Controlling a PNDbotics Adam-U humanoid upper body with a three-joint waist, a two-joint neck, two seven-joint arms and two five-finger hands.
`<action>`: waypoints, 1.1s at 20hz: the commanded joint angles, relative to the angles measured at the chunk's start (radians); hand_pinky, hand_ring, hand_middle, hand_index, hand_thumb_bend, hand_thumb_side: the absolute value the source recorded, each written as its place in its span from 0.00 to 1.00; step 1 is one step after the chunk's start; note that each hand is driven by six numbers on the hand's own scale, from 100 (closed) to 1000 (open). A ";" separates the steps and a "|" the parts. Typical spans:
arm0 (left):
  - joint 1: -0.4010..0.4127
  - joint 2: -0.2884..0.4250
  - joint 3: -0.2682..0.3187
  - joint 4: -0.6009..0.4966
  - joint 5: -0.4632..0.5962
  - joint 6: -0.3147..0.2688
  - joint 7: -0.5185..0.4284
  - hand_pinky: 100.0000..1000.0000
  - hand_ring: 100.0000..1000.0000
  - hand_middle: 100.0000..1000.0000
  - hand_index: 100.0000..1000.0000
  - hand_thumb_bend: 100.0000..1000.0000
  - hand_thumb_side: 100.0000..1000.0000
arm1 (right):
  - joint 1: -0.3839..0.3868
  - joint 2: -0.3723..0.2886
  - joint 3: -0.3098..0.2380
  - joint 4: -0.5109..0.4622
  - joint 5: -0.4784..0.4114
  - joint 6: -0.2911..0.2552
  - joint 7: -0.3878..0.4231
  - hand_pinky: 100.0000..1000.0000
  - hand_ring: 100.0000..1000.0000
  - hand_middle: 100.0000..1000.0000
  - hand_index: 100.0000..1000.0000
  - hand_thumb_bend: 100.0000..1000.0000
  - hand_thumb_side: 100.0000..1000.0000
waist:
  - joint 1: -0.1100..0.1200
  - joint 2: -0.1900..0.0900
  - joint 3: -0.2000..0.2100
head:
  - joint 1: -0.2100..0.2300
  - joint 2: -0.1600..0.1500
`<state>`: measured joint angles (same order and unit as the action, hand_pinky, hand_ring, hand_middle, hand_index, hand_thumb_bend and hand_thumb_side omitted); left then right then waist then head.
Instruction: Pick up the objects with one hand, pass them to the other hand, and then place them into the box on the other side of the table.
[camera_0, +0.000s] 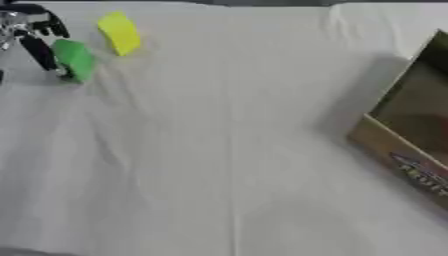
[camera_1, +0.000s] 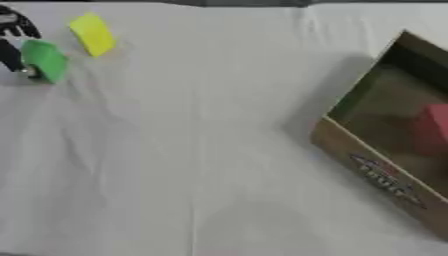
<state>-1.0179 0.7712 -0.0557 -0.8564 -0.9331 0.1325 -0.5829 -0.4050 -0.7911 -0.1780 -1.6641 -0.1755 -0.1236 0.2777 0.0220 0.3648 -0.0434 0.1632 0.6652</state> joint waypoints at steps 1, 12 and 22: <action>-0.023 0.013 0.009 0.004 0.006 -0.001 -0.001 0.86 0.85 0.76 0.77 0.50 0.00 | -0.012 -0.020 -0.011 -0.005 0.007 -0.004 0.004 1.00 0.67 0.70 0.81 0.00 0.73 | -0.004 0.001 -0.004 | 0.003 -0.012; -0.037 0.017 0.003 -0.007 -0.035 0.013 -0.076 0.70 0.69 0.57 0.71 0.40 0.00 | -0.003 -0.021 -0.011 0.004 0.013 -0.007 0.009 1.00 0.68 0.70 0.81 0.00 0.74 | -0.004 -0.008 0.004 | 0.006 0.002; -0.035 0.021 -0.003 -0.033 0.002 0.034 -0.065 0.62 0.54 0.49 0.66 0.29 0.00 | 0.001 -0.027 -0.010 0.008 0.005 -0.012 0.010 1.00 0.68 0.70 0.81 0.00 0.73 | -0.006 -0.025 0.009 | 0.003 0.015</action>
<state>-1.0318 0.7586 -0.0596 -0.8648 -0.9426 0.1639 -0.6535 -0.3953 -0.7876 -0.1781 -1.6509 -0.1679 -0.1310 0.2883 0.0220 0.3656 -0.0346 0.1659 0.6762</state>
